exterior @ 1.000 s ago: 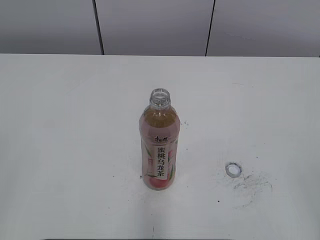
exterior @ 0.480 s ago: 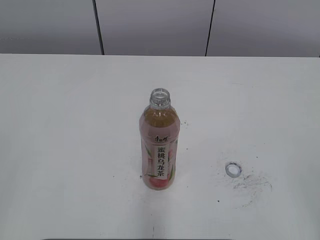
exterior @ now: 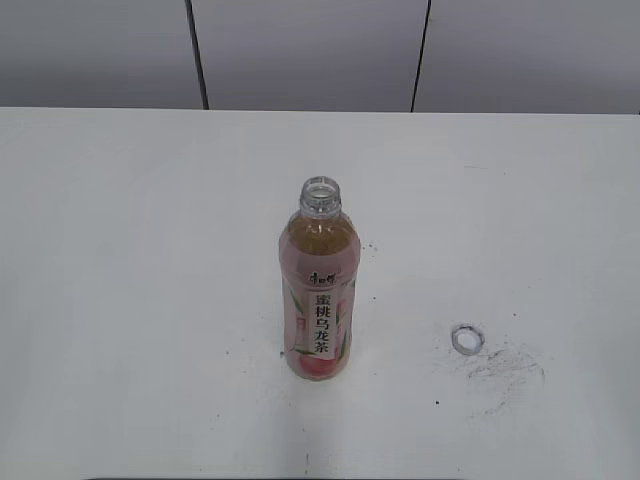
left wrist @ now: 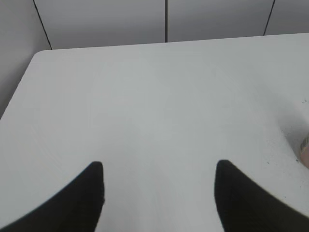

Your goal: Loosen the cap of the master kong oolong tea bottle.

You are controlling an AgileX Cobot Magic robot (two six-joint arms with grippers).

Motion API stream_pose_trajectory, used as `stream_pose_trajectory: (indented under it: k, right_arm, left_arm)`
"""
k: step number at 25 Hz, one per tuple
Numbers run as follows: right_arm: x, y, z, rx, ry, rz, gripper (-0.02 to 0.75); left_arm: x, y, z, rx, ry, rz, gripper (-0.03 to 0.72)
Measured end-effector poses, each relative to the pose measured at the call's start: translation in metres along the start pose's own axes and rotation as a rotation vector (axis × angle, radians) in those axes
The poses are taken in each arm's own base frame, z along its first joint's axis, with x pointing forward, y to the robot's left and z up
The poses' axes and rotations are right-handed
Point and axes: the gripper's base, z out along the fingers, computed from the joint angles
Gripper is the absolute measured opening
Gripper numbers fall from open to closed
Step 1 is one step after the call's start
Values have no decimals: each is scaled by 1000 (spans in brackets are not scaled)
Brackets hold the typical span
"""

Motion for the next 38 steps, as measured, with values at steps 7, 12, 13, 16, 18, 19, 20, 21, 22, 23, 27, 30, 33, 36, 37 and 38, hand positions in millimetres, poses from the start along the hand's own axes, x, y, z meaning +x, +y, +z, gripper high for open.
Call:
stream_pose_trajectory:
  k: [7, 12, 13, 16, 18, 19, 20, 21, 22, 23, 27, 30, 33, 36, 37, 38]
  right_arm:
    - [0, -4, 0, 45, 5, -23, 586]
    - [0, -4, 0, 46, 5, -10, 586]
    - [0, -4, 0, 46, 5, -9, 586]
    - [0, -4, 0, 46, 5, -7, 586]
    - [0, -4, 0, 46, 5, -6, 586]
    - [0, -4, 0, 46, 5, -6, 586]
    - [0, -4, 0, 46, 5, -6, 586]
    - [0, -4, 0, 46, 5, -6, 586]
    - [0, -4, 0, 46, 5, -6, 586]
    - [0, -4, 0, 46, 5, -6, 586]
    - [0, -4, 0, 46, 5, -5, 586]
    - [0, -4, 0, 46, 4, -4, 586]
    - [0, -4, 0, 46, 4, -4, 586]
    - [0, -4, 0, 42, 4, -6, 586]
    - [0, -4, 0, 42, 4, -6, 586]
    - [0, -4, 0, 42, 4, -6, 586]
  left_arm:
    - [0, 0, 0, 0, 0, 0, 436]
    - [0, 0, 0, 5, 0, -3, 436]
    - [0, 0, 0, 5, 0, -3, 436]
    - [0, 0, 0, 5, 0, -3, 436]
    - [0, 0, 0, 5, 0, -3, 436]
    - [0, 0, 0, 5, 0, -3, 436]
    - [0, 0, 0, 5, 0, -3, 436]
    - [0, 0, 0, 5, 0, -3, 436]
    - [0, 0, 0, 5, 0, -3, 436]
    - [0, 0, 0, 5, 0, -3, 436]
    - [0, 0, 0, 5, 0, -3, 436]
    - [0, 0, 0, 5, 0, -3, 436]
    - [0, 0, 0, 5, 0, -3, 436]
    - [0, 0, 0, 5, 0, -3, 436]
    - [0, 0, 0, 5, 0, -3, 436]
    - [0, 0, 0, 5, 0, -3, 436]
